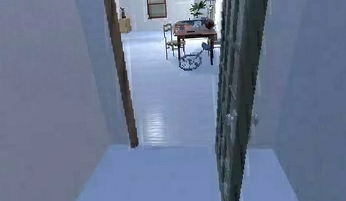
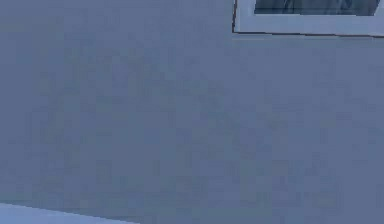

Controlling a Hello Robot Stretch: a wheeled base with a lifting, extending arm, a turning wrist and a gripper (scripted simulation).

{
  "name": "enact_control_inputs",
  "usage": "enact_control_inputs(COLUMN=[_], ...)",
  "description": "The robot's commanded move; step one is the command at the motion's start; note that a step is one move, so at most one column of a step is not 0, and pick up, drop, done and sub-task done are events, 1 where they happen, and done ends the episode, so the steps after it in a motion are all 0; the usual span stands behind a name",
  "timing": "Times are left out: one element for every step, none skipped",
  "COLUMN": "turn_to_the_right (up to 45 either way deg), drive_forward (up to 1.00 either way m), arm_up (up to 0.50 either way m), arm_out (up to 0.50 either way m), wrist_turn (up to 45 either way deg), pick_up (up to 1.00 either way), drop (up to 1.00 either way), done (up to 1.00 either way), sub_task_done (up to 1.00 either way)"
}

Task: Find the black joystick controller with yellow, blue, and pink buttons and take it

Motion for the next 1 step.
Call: enact_control_inputs(turn_to_the_right=[0.0], drive_forward=[1.0], arm_up=[0.0], arm_out=[0.0], wrist_turn=[0.0], pick_up=[0.0], drop=[0.0], done=[0.0], sub_task_done=[0.0])
